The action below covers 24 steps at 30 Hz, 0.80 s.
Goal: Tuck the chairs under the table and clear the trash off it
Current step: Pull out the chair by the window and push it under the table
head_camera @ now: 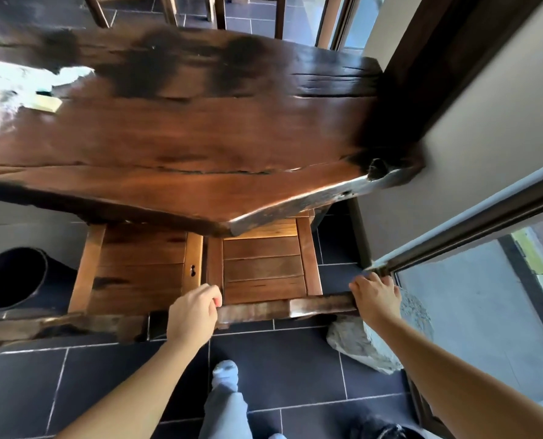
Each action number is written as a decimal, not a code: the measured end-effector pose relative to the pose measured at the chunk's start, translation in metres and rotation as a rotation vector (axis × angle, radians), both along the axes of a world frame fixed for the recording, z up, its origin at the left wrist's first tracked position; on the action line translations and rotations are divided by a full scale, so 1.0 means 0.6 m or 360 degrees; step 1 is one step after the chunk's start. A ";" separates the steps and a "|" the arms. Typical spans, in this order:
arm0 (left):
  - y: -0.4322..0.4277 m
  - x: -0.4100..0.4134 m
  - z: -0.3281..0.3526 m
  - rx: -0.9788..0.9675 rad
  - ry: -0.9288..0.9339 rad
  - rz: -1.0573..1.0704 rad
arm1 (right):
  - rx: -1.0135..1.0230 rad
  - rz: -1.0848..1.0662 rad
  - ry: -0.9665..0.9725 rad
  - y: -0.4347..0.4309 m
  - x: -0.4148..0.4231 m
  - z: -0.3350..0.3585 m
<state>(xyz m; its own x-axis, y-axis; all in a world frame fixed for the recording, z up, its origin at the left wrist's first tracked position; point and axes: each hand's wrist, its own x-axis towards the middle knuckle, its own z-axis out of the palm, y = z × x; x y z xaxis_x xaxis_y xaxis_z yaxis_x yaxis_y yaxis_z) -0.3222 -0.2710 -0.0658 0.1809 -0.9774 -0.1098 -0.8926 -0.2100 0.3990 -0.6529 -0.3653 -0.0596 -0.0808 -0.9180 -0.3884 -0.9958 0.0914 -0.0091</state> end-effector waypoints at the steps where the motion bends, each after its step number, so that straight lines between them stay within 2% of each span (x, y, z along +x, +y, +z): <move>1: -0.002 0.007 0.000 0.0016 0.0015 -0.0014 | 0.0005 -0.0020 -0.0004 -0.003 0.007 0.001; 7: -0.010 0.021 0.001 0.0029 -0.0044 -0.0089 | 0.0160 -0.0186 -0.0043 -0.008 0.033 0.019; 10: -0.018 0.037 -0.002 0.0285 -0.0118 -0.0331 | 0.0321 -0.0245 0.0025 -0.001 0.046 0.034; 14: -0.035 0.060 -0.002 0.0735 -0.0077 -0.0575 | 0.0327 -0.0137 0.0167 0.020 0.044 0.040; 18: -0.038 0.068 0.001 0.0863 -0.0013 -0.0613 | 0.0359 -0.0247 -0.0031 0.020 0.048 0.043; 24: -0.052 0.062 0.001 0.1032 0.0024 -0.0602 | 0.0528 -0.0218 0.0355 0.032 0.084 0.045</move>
